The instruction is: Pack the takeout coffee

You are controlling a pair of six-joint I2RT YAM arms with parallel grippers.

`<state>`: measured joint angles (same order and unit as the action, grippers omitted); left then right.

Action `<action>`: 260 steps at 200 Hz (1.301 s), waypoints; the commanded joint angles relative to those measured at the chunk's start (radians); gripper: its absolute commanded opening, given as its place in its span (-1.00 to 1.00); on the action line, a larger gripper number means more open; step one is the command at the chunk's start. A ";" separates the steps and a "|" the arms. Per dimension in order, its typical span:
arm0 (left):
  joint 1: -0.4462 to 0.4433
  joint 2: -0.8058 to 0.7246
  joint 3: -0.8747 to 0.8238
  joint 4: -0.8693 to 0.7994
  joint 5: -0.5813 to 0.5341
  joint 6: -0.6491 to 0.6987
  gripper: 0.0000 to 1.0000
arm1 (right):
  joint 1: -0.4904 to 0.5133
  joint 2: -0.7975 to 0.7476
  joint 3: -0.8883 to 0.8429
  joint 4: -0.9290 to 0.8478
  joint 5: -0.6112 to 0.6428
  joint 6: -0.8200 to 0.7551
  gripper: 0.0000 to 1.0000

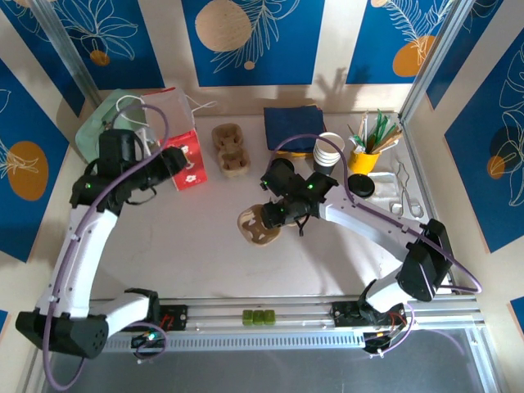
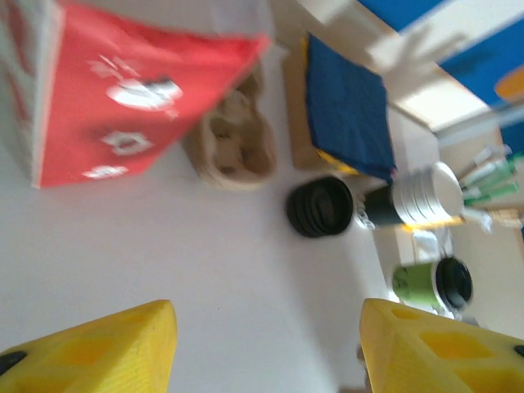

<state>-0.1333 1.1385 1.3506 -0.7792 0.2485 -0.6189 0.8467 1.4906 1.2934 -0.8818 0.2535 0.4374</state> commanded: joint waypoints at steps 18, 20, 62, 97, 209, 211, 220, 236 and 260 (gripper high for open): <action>0.094 0.148 0.195 -0.136 -0.101 0.012 0.21 | 0.005 -0.042 -0.025 -0.046 -0.043 0.006 -0.15; 0.095 0.157 0.207 -0.142 -0.107 0.012 0.20 | 0.005 -0.043 -0.025 -0.047 -0.042 0.007 -0.15; 0.112 0.322 0.412 -0.217 -0.181 0.036 0.17 | 0.010 -0.067 -0.044 -0.057 -0.045 0.009 -0.15; 0.113 0.419 0.525 -0.286 -0.282 0.075 0.18 | 0.010 -0.080 -0.054 -0.064 -0.047 0.016 -0.15; 0.136 0.647 0.680 -0.328 -0.272 0.076 -0.04 | 0.009 -0.106 -0.060 -0.081 -0.049 0.015 -0.16; 0.136 0.648 0.681 -0.327 -0.273 0.074 -0.05 | 0.009 -0.106 -0.060 -0.081 -0.048 0.015 -0.16; 0.136 0.653 0.681 -0.322 -0.279 0.074 -0.10 | 0.009 -0.108 -0.057 -0.086 -0.048 0.014 -0.16; 0.138 0.665 0.684 -0.317 -0.285 0.074 -0.22 | 0.009 -0.109 -0.052 -0.091 -0.046 0.015 -0.16; 0.138 0.688 0.702 -0.328 -0.301 0.076 -0.30 | 0.010 -0.115 -0.052 -0.096 -0.046 0.017 -0.16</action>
<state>-0.0074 1.7981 2.0060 -1.0874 -0.0288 -0.5484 0.8505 1.4025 1.2404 -0.9463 0.2283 0.4450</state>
